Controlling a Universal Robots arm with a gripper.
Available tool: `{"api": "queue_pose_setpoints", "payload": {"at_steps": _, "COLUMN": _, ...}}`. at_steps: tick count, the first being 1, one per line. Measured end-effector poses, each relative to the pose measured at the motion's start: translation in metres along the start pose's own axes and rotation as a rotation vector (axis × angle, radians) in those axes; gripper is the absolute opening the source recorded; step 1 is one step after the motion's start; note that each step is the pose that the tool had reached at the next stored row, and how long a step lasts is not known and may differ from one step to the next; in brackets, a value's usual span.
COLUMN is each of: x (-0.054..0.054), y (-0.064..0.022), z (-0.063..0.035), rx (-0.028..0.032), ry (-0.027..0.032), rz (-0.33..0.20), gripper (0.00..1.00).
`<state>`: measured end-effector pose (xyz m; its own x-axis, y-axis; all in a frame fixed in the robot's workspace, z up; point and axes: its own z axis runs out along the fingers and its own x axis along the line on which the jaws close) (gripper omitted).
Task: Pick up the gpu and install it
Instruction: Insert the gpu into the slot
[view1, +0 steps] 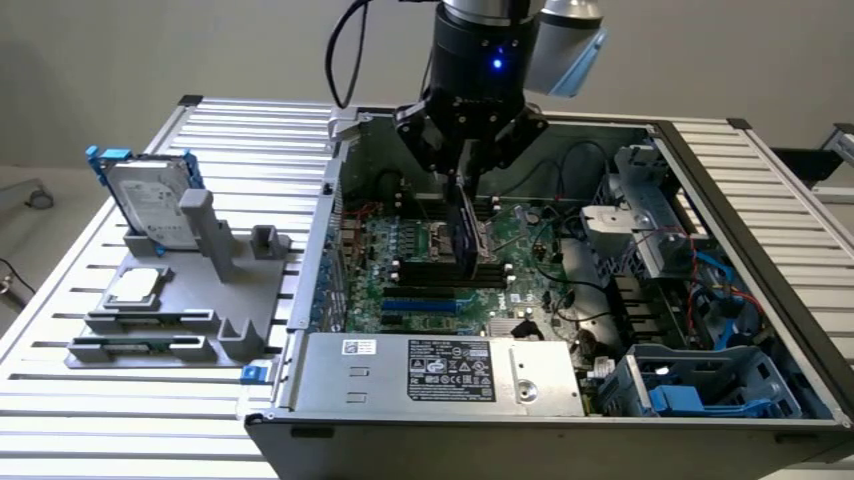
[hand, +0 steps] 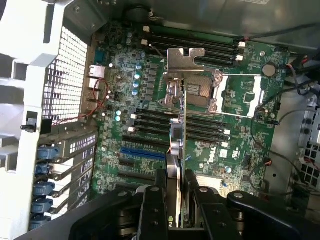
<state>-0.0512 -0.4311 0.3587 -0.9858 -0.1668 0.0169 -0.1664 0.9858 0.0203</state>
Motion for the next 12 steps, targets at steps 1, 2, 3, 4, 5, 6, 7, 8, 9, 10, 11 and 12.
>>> {"api": "queue_pose_setpoints", "payload": {"at_steps": 1, "x": 0.0000, "y": 0.0000, "z": 0.0003, "rx": 0.0003, "ry": 0.0004, "rz": -0.018, "gripper": 0.26}}
{"api": "queue_pose_setpoints", "payload": {"at_steps": 2, "x": 0.0000, "y": 0.0000, "z": 0.0005, "rx": 0.0007, "ry": 0.0008, "rz": -0.036, "gripper": 0.26}}
{"api": "queue_pose_setpoints", "payload": {"at_steps": 3, "x": 0.0000, "y": 0.0000, "z": 0.0007, "rx": 0.0010, "ry": 0.0012, "rz": -0.054, "gripper": 0.26}}
{"api": "queue_pose_setpoints", "payload": {"at_steps": 4, "x": 0.0000, "y": 0.0000, "z": 0.0008, "rx": 0.0013, "ry": 0.0015, "rz": -0.072, "gripper": 0.26}}
{"api": "queue_pose_setpoints", "payload": {"at_steps": 5, "x": 0.0000, "y": 0.0000, "z": 0.0010, "rx": 0.0016, "ry": 0.0019, "rz": -0.090, "gripper": 0.26}}
{"api": "queue_pose_setpoints", "payload": {"at_steps": 6, "x": 0.0000, "y": 0.0000, "z": 0.0011, "rx": 0.0018, "ry": 0.0022, "rz": -0.109, "gripper": 0.26}}
{"api": "queue_pose_setpoints", "payload": {"at_steps": 7, "x": 0.0000, "y": -0.0001, "z": 0.0012, "rx": 0.0021, "ry": 0.0026, "rz": -0.127, "gripper": 0.26}}
{"api": "queue_pose_setpoints", "payload": {"at_steps": 8, "x": 0.0000, "y": -0.0001, "z": 0.0013, "rx": 0.0025, "ry": 0.0030, "rz": -0.145, "gripper": 0.26}}
{"api": "queue_pose_setpoints", "payload": {"at_steps": 9, "x": 0.0000, "y": 0.0000, "z": 0.0014, "rx": 0.0027, "ry": 0.0033, "rz": -0.163, "gripper": 0.26}}
{"api": "queue_pose_setpoints", "payload": {"at_steps": 10, "x": 0.0000, "y": 0.0000, "z": 0.0015, "rx": 0.0030, "ry": 0.0037, "rz": -0.181, "gripper": 0.26}}
{"api": "queue_pose_setpoints", "payload": {"at_steps": 11, "x": 0.0000, "y": 0.0000, "z": 0.0016, "rx": 0.0033, "ry": 0.0040, "rz": -0.200, "gripper": 0.26}}
{"api": "queue_pose_setpoints", "payload": {"at_steps": 12, "x": 0.0000, "y": 0.0000, "z": 0.0017, "rx": 0.0036, "ry": 0.0044, "rz": -0.218, "gripper": 0.26}}
